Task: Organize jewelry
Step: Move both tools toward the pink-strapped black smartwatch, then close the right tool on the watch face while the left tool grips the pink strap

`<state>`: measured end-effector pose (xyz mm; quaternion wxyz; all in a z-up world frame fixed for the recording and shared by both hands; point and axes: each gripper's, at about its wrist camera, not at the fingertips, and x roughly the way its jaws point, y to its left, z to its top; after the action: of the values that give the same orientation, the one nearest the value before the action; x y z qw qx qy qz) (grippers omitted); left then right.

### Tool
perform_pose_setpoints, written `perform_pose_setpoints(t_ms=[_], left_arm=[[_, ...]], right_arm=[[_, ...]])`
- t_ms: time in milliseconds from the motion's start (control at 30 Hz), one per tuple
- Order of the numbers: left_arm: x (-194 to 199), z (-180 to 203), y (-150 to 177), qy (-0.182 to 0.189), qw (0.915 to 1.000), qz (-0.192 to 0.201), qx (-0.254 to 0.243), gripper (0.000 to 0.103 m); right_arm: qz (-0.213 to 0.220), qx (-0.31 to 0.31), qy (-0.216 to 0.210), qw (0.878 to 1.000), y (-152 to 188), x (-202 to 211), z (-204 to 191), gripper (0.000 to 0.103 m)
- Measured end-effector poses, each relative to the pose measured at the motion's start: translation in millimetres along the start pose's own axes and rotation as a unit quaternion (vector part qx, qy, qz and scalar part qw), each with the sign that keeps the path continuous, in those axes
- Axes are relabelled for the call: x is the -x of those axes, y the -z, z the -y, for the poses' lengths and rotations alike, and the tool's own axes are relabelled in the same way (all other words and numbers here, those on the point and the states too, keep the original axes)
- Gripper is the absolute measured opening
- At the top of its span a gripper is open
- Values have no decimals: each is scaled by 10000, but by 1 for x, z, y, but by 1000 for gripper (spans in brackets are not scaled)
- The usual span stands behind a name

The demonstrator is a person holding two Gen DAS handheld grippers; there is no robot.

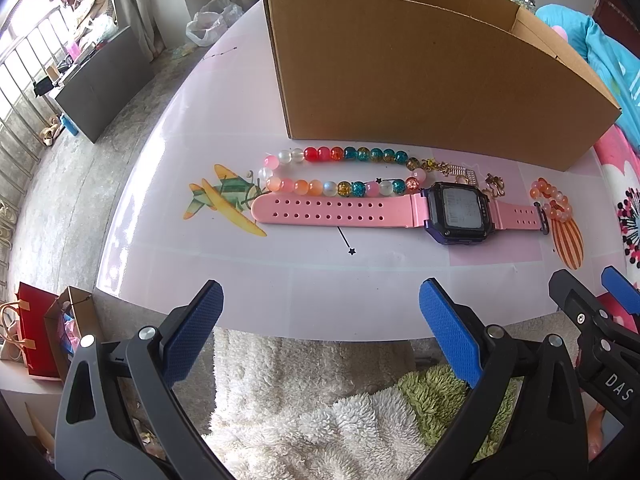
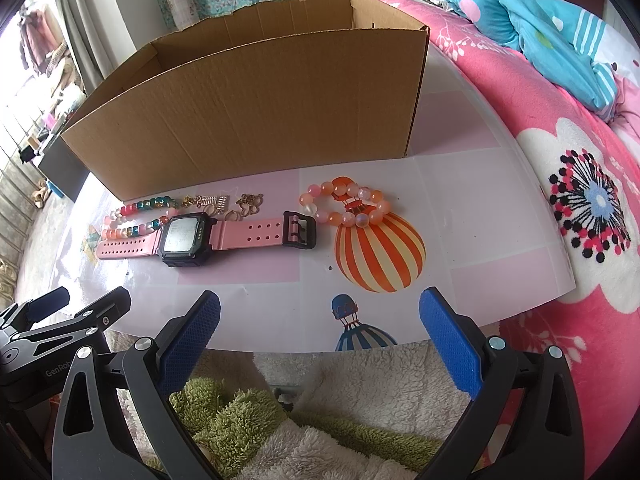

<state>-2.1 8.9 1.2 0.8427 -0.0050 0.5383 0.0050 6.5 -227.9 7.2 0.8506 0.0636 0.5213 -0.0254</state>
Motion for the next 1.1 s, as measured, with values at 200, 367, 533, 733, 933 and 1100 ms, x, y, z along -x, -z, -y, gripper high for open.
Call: perform_pose_setpoints(t_ms=[200,367,533,733,933,1100], left_arm=[[5,-13,-4,49,9998,161,79,95],[15,-46,-15,222,9990,359,142,95],[25,-80,-17,564,9928,1056,65,95],[14,-109,-18,1227,9865,1079,83,95],[-11,-123,-20,1607,9812,1050,178,95],[-14,-109,-24,1682,9795,1095,-163,90]], right_arm=[[220,120,122,9996,-10,9,-8,97],[835,447,-172,9954,-20,27,-23,97],[1816,1283,-906,9708,-23,44,-50,97],[1342,1923,-761,9691,-22,15,-73,97],[717,2093,-874,9713,-28,-11,-81,97],[594,2488,-1007,9615,-19,-14,-94,80]])
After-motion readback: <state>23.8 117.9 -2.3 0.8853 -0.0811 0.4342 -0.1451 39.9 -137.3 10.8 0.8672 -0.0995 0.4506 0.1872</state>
